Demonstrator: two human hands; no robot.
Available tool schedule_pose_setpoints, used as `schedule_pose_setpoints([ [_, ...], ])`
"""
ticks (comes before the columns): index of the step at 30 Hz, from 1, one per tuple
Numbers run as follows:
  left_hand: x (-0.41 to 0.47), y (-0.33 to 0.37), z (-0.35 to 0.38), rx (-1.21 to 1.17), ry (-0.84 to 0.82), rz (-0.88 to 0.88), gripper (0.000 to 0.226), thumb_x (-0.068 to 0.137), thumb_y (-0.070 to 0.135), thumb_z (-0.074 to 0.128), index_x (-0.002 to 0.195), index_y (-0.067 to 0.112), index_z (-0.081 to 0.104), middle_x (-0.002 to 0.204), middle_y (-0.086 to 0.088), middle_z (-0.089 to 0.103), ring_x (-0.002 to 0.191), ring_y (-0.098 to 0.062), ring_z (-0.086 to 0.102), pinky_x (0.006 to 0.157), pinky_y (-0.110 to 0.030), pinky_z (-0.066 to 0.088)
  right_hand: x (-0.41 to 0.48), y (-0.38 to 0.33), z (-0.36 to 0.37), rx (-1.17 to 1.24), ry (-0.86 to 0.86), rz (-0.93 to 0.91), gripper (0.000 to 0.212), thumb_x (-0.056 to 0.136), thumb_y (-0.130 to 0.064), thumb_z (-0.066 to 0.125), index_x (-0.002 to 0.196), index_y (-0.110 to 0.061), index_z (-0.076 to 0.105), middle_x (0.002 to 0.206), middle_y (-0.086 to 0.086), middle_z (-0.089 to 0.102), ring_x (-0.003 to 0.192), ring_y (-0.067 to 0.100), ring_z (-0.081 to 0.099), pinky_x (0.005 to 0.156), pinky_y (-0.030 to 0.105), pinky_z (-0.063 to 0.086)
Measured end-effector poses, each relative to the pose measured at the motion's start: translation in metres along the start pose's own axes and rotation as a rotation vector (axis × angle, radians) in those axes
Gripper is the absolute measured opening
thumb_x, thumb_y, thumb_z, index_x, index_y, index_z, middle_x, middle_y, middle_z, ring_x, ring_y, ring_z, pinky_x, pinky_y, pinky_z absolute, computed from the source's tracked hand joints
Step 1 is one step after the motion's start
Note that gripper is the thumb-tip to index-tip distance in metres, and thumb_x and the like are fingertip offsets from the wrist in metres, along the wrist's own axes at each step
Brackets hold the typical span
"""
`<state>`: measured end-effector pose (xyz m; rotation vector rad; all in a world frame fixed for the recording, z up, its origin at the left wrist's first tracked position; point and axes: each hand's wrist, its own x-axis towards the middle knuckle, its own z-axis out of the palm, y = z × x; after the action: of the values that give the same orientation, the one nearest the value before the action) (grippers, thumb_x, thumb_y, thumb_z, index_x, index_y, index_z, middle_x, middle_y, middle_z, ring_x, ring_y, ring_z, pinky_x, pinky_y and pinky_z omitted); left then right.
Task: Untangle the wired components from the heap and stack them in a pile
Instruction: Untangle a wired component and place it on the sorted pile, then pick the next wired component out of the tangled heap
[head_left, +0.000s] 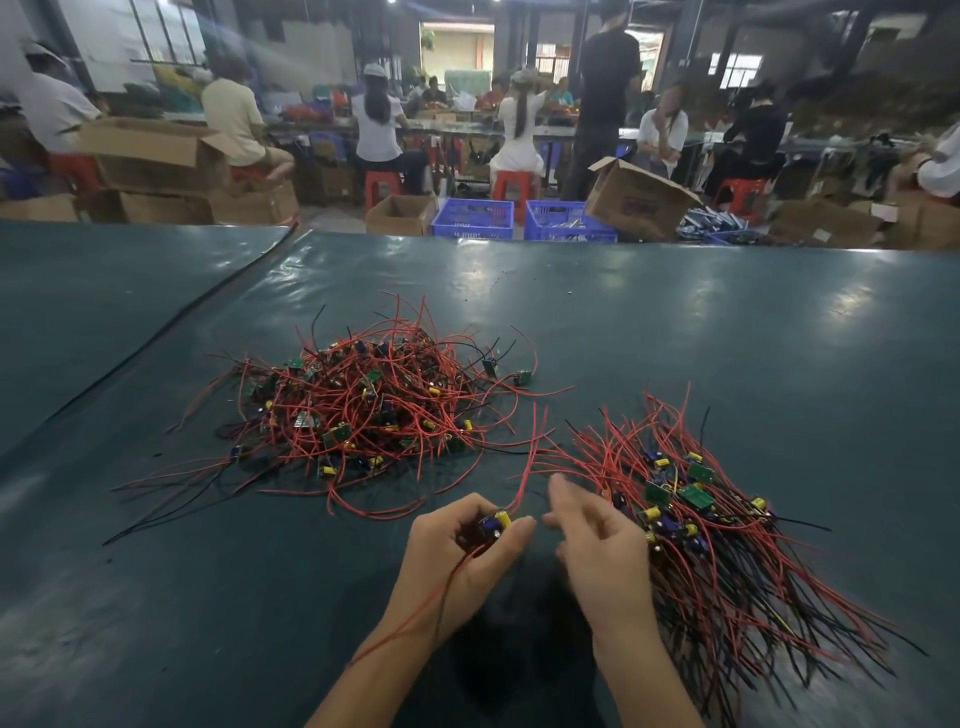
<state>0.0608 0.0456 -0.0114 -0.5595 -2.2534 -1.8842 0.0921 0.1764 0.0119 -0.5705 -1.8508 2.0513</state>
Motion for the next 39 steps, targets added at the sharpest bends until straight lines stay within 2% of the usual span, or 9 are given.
schedule_pose_setpoints([
  [4, -0.003, -0.009, -0.004, 0.166, -0.062, 0.101, 0.031, 0.073, 0.041, 0.074, 0.065, 0.020, 0.051, 0.053, 0.010, 0.051, 0.050, -0.002, 0.041, 0.047, -0.025, 0.036, -0.011, 0.001, 0.009, -0.143, -0.198, -0.088, 0.012, 0.087, -0.023, 0.071, 0.077, -0.020, 0.076, 0.074, -0.001, 0.075, 0.072, 0.012, 0.071, 0.072, 0.031, 0.058],
  [11, -0.007, -0.006, -0.001, 0.177, -0.216, 0.152, 0.009, 0.085, 0.033, 0.065, 0.091, 0.028, 0.061, 0.073, 0.009, 0.065, 0.063, -0.014, 0.062, 0.057, -0.039, 0.051, -0.008, -0.009, -0.002, -0.072, -0.130, -0.134, 0.007, 0.083, -0.021, 0.074, 0.078, -0.018, 0.076, 0.073, -0.003, 0.074, 0.068, 0.007, 0.070, 0.061, 0.017, 0.053],
  [15, -0.008, -0.003, -0.001, 0.165, -0.235, 0.165, 0.012, 0.088, 0.030, 0.060, 0.100, 0.032, 0.061, 0.074, 0.011, 0.065, 0.062, -0.010, 0.060, 0.056, -0.027, 0.047, -0.008, -0.009, -0.007, -0.148, -0.147, -0.192, 0.012, 0.078, -0.022, 0.080, 0.088, -0.019, 0.075, 0.079, 0.000, 0.075, 0.072, 0.013, 0.071, 0.065, 0.023, 0.057],
  [18, -0.009, -0.001, -0.001, 0.182, -0.235, 0.160, 0.021, 0.091, 0.030, 0.056, 0.110, 0.037, 0.062, 0.070, 0.008, 0.063, 0.059, -0.012, 0.059, 0.058, -0.029, 0.048, -0.001, -0.006, -0.016, -0.258, -0.025, -0.309, 0.013, 0.077, -0.017, 0.081, 0.085, -0.023, 0.074, 0.075, -0.003, 0.071, 0.066, 0.007, 0.066, 0.063, 0.014, 0.051],
  [21, -0.005, 0.000, -0.008, 0.273, -0.096, 0.187, 0.020, 0.089, 0.027, 0.060, 0.107, 0.032, 0.068, 0.078, 0.013, 0.065, 0.072, -0.009, 0.062, 0.069, -0.032, 0.052, 0.008, -0.005, -0.029, -0.372, 0.114, -0.399, 0.012, 0.077, -0.019, 0.081, 0.085, -0.025, 0.074, 0.077, -0.008, 0.070, 0.070, 0.004, 0.064, 0.065, 0.007, 0.046],
  [23, 0.004, -0.001, -0.022, 0.380, 0.091, 0.248, 0.016, 0.085, 0.014, 0.065, 0.097, 0.022, 0.072, 0.088, 0.014, 0.067, 0.085, -0.006, 0.061, 0.078, -0.032, 0.052, 0.011, -0.003, -0.036, -0.493, 0.140, -0.401, 0.017, 0.077, -0.030, 0.080, 0.093, -0.025, 0.075, 0.082, -0.013, 0.070, 0.077, 0.006, 0.064, 0.074, 0.018, 0.050],
  [28, 0.023, -0.014, -0.073, 0.601, 0.427, 0.138, 0.024, 0.082, 0.002, 0.070, 0.103, 0.014, 0.071, 0.123, -0.003, 0.060, 0.117, -0.015, 0.048, 0.101, -0.018, 0.034, 0.009, 0.000, -0.031, -0.429, 0.006, -0.359, 0.019, 0.079, -0.028, 0.078, 0.098, -0.025, 0.074, 0.086, -0.012, 0.072, 0.083, 0.007, 0.066, 0.074, 0.027, 0.053],
  [34, 0.032, -0.039, -0.102, 0.648, 0.308, -0.098, 0.050, 0.088, 0.008, 0.065, 0.136, 0.017, 0.055, 0.153, -0.001, 0.038, 0.138, -0.023, 0.029, 0.113, -0.043, 0.026, -0.008, 0.008, -0.002, -0.306, -0.294, -0.241, 0.013, 0.083, -0.020, 0.076, 0.094, -0.024, 0.074, 0.082, -0.011, 0.074, 0.074, 0.001, 0.068, 0.066, 0.013, 0.052],
  [39, 0.032, -0.045, -0.101, 0.761, 0.383, -0.157, 0.043, 0.085, 0.014, 0.069, 0.126, 0.022, 0.061, 0.130, 0.000, 0.056, 0.119, -0.028, 0.046, 0.102, -0.045, 0.037, -0.018, 0.023, 0.015, -0.491, -0.397, -0.250, 0.018, 0.088, -0.028, 0.070, 0.105, -0.022, 0.073, 0.089, -0.011, 0.071, 0.079, -0.001, 0.066, 0.072, 0.013, 0.051],
])
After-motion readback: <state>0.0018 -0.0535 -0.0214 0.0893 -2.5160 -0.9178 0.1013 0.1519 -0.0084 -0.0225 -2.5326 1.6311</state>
